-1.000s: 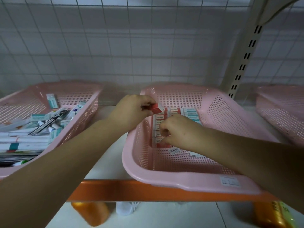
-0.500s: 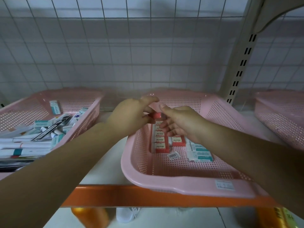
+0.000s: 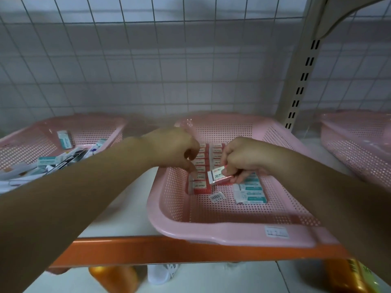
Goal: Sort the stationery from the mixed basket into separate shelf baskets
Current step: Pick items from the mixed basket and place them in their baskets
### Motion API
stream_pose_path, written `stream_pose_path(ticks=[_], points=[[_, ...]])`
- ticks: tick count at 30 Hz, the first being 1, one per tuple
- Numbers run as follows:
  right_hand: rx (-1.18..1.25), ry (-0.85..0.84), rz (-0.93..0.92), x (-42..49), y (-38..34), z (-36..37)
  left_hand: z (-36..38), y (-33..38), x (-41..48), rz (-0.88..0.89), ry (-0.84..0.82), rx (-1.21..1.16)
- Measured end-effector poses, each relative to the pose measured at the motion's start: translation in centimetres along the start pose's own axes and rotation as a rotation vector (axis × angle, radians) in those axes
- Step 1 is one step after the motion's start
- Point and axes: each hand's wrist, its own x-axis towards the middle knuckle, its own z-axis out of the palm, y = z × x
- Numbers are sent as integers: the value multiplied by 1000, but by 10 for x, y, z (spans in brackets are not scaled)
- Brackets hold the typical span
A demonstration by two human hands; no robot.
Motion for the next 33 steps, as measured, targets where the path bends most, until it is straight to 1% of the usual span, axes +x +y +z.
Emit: stream_pose_path(ticks=[2, 4, 7, 12, 17, 20, 33], points=[[-62, -29, 26, 1, 2, 2, -5, 7, 5, 6, -113, 66], [-119, -37, 39, 2, 4, 4, -3, 16, 10, 20, -162, 108], [-198, -29, 45, 4, 7, 8, 5, 28, 12, 20, -229, 83], [-270, -33, -3, 6, 10, 11, 9, 29, 12, -3, -190, 109], [-452, -45, -72, 1, 10, 13, 11, 29, 12, 3, -175, 116], [-564, -10, -124, 2, 9, 17, 11, 30, 10, -1, -153, 104], [-725, 53, -235, 5, 14, 24, 12, 30, 11, -1, -152, 107]])
